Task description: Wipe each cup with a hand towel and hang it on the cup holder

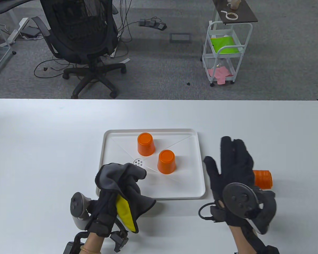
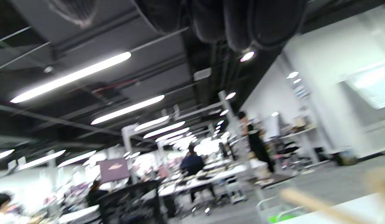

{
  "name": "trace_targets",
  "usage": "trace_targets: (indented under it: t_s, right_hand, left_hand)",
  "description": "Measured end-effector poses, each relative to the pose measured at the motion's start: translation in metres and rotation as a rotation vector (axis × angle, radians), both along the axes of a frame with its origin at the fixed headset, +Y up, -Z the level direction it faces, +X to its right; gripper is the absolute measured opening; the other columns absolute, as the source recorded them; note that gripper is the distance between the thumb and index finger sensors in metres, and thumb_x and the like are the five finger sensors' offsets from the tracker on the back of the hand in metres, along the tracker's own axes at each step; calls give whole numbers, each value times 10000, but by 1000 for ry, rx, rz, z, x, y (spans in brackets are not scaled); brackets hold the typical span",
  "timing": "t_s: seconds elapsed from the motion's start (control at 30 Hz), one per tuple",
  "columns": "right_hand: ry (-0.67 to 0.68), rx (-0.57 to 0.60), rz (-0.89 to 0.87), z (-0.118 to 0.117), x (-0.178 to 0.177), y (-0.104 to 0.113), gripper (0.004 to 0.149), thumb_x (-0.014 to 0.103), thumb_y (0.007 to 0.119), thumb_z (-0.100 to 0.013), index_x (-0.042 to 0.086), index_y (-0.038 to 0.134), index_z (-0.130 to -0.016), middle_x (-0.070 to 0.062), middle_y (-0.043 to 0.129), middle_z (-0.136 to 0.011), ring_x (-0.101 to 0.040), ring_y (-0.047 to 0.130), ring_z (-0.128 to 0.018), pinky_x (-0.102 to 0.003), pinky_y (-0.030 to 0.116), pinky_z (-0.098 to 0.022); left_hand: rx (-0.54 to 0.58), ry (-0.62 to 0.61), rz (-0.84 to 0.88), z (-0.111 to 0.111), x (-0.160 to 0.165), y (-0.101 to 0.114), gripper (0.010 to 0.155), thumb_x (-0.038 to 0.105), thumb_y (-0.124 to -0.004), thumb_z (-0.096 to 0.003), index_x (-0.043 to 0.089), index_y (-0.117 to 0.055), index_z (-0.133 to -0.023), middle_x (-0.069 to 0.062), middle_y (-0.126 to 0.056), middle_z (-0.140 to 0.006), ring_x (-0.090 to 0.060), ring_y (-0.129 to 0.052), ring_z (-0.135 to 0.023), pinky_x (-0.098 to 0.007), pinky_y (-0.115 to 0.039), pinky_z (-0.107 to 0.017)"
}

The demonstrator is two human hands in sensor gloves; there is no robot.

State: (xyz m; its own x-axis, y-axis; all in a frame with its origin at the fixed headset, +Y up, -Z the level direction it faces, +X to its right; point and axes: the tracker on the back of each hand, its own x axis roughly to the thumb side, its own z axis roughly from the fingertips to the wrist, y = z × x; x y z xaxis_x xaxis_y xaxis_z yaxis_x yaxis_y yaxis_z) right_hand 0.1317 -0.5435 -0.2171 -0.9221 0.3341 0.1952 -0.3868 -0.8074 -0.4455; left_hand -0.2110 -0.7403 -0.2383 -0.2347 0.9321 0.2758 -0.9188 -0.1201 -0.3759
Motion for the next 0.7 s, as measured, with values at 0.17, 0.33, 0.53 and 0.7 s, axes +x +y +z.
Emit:
trace_targets:
  t_s: [0.17, 0.33, 0.53, 0.7]
  right_hand:
    - [100, -167, 80, -45, -56, -30, 681, 586, 585, -589, 242, 503, -1171, -225, 529, -1162, -544, 595, -961, -597, 635, -671]
    - [131, -375, 160, -94, -89, -81, 679, 578, 608, -586, 279, 453, -1176, -193, 470, -1190, -524, 532, -1006, -595, 594, -706]
    - [77, -595, 240, -134, -96, -135, 727, 590, 616, -578, 306, 335, -1184, -219, 374, -1208, -526, 492, -1026, -594, 584, -718]
    - [73, -724, 203, -151, -87, -166, 735, 607, 623, -562, 326, 332, -1177, -237, 409, -1191, -510, 596, -981, -559, 656, -673]
  left_hand:
    - [8, 0, 6, 0, -1, 1, 655, 682, -475, -648, 463, -173, -1186, -17, -256, -1292, -333, -391, -1169, -450, -669, -743]
    - [3, -11, 7, 0, 0, 1, 654, 683, -472, -649, 468, -167, -1186, -12, -249, -1294, -333, -365, -1178, -451, -664, -749]
    - [-22, -16, 22, -3, -2, -2, 653, 684, -469, -650, 474, -157, -1184, -7, -236, -1296, -326, -353, -1183, -450, -651, -760]
    - [-38, -16, 12, -4, -1, -3, 653, 686, -469, -649, 476, -159, -1185, -5, -238, -1297, -325, -356, -1183, -451, -651, -759]
